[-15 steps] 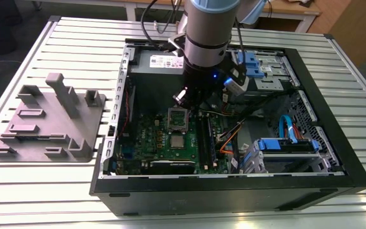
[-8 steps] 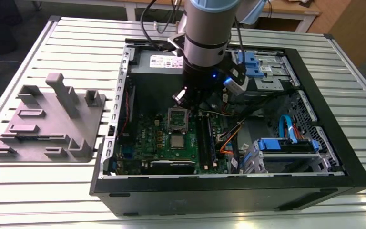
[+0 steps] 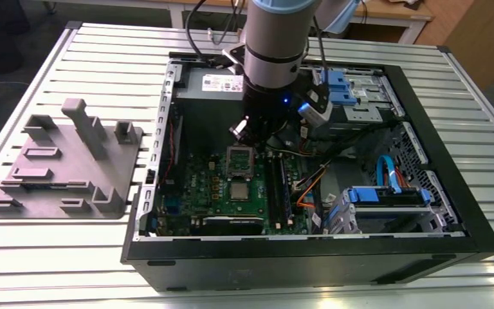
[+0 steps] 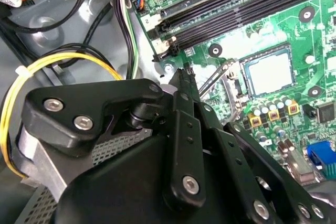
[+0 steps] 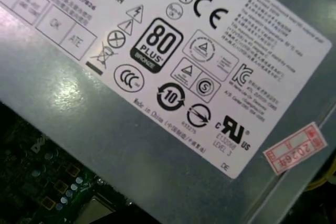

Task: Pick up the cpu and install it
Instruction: 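Close the cpu cover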

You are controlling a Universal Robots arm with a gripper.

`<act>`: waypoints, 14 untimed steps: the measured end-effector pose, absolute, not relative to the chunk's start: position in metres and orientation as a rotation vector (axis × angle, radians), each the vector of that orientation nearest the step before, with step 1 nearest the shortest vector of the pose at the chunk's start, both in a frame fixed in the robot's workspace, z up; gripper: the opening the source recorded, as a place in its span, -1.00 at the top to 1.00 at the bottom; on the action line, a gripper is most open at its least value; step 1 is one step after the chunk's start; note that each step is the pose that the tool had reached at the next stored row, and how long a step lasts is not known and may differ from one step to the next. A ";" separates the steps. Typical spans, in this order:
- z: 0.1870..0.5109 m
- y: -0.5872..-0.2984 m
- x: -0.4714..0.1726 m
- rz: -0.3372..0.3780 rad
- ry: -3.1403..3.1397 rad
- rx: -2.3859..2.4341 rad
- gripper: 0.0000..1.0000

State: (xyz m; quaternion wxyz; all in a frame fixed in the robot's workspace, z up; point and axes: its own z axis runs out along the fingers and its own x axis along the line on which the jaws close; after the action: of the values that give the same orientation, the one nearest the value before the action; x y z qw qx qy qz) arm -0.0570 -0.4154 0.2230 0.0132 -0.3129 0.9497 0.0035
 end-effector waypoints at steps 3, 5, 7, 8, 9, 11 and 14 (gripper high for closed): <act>0.229 -0.415 -0.057 0.011 2.959 -0.975 0.80; 0.231 -0.415 -0.057 0.011 2.959 -0.974 0.80; 0.232 -0.415 -0.058 0.011 2.958 -0.975 0.80; 0.232 -0.415 -0.058 0.011 2.958 -0.975 0.80; 0.233 -0.415 -0.058 0.011 2.958 -0.975 0.80; 0.234 -0.415 -0.058 0.011 2.958 -0.975 0.80; 0.238 -0.415 -0.058 0.011 2.958 -0.975 0.80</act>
State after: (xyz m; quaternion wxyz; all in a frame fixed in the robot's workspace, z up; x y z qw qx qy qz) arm -0.0576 -0.4154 0.2379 0.0134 -0.3129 0.9497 0.0035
